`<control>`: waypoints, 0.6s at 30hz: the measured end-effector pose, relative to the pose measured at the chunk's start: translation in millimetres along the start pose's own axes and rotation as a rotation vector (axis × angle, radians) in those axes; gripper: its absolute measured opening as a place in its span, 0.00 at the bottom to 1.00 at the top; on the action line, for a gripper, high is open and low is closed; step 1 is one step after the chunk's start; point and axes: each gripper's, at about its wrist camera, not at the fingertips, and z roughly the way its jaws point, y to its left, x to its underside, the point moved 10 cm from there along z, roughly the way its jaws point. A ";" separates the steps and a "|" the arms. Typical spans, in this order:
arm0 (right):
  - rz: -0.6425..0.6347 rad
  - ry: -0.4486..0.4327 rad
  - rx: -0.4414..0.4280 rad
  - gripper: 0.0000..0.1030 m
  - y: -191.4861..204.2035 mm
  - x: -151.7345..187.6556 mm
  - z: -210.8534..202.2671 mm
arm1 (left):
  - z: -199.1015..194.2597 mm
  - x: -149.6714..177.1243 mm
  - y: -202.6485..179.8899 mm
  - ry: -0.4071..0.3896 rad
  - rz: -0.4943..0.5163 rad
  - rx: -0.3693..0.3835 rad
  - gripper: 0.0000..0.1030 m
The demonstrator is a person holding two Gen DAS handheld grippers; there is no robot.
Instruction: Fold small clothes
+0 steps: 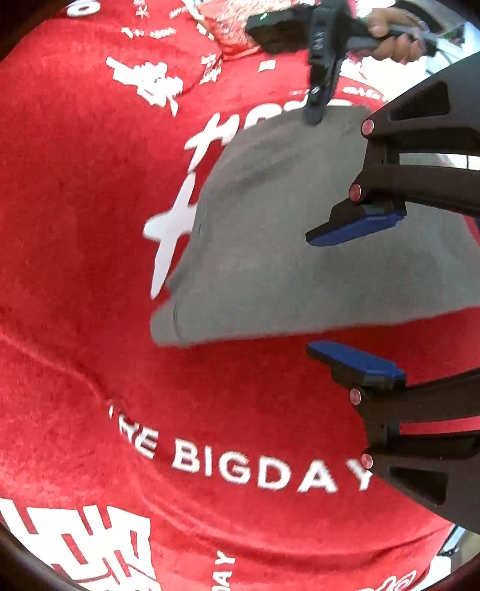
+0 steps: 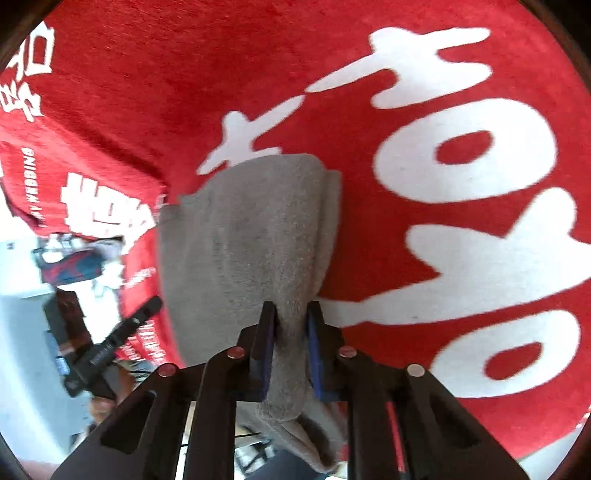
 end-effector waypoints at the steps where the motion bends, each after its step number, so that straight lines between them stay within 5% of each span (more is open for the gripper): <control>1: -0.011 -0.007 0.050 0.15 -2.9 0.3 4.3 | 6.1 -1.5 5.4 0.013 0.005 -0.031 0.53; 5: -0.158 -0.044 0.272 0.15 -8.8 5.0 14.6 | 35.5 -6.9 -3.9 0.041 0.031 -0.096 0.56; 7: -0.188 -0.057 0.308 0.15 -18.8 12.7 7.3 | 37.3 -7.5 -6.9 0.033 0.047 -0.131 0.64; 15: -0.072 -0.073 0.201 0.16 -22.0 32.7 -19.2 | 23.1 1.5 -11.0 0.027 0.103 -0.224 0.67; 17: -0.061 -0.074 0.191 0.17 -21.9 41.3 -24.3 | 20.1 3.9 -12.7 0.021 0.094 -0.224 0.94; 18: -0.055 -0.074 0.183 0.22 -21.0 44.5 -25.9 | 16.9 6.0 -12.5 0.016 0.091 -0.224 0.99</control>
